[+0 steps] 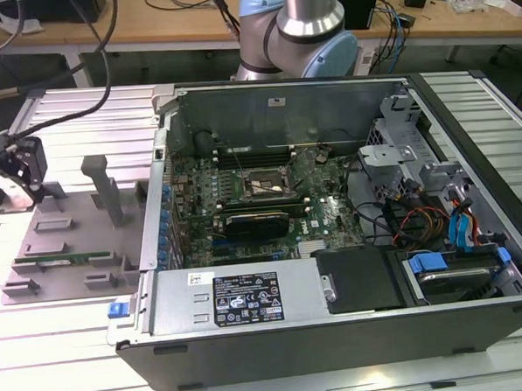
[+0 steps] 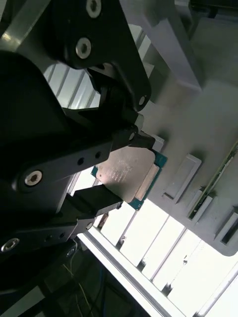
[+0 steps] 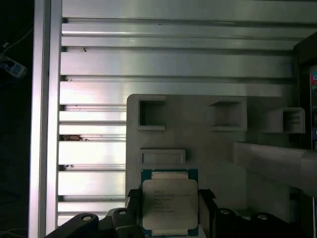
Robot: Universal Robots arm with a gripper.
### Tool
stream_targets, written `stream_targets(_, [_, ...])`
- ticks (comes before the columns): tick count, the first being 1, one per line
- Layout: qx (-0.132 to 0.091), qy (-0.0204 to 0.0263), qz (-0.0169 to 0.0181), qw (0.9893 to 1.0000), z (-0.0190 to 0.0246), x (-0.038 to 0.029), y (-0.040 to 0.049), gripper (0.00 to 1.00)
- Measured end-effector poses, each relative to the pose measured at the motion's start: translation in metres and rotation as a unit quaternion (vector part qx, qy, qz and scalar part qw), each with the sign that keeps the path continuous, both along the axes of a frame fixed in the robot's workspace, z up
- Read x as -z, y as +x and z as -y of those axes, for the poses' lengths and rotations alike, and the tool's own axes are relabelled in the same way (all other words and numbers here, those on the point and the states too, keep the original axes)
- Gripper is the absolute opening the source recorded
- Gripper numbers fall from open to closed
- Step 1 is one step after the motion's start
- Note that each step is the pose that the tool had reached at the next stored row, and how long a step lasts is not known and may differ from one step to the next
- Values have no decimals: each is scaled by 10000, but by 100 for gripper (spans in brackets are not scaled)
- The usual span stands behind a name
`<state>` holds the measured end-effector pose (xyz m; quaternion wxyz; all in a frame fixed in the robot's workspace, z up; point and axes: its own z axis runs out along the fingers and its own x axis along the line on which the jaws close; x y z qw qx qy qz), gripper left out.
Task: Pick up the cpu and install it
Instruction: 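Pick up the cpu and move it towards the insertion slot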
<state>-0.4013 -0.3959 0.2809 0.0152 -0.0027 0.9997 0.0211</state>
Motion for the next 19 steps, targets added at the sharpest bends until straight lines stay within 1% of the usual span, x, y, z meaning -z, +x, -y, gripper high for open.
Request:
stream_targets(2, [1,0,0,10000,0,-59,0,55])
stream_targets(4, [0,0,0,10000,0,-149,0,55])
stream_targets(6, [0,0,0,10000,0,-225,0,55])
stream_targets(10, [1,0,0,10000,0,-358,0,55])
stream_targets(12, [0,0,0,10000,-1,-408,0,55])
stream_targets(13, [0,0,1,10000,-1,-453,0,55])
stream_targets(15, [0,0,2,10000,-2,-515,0,55])
stream_targets(16, [0,0,4,10000,-2,-554,0,55])
stream_targets(17, [1,0,5,10000,-3,-613,0,55])
stream_targets(19, [0,0,5,10000,-3,-653,0,55])
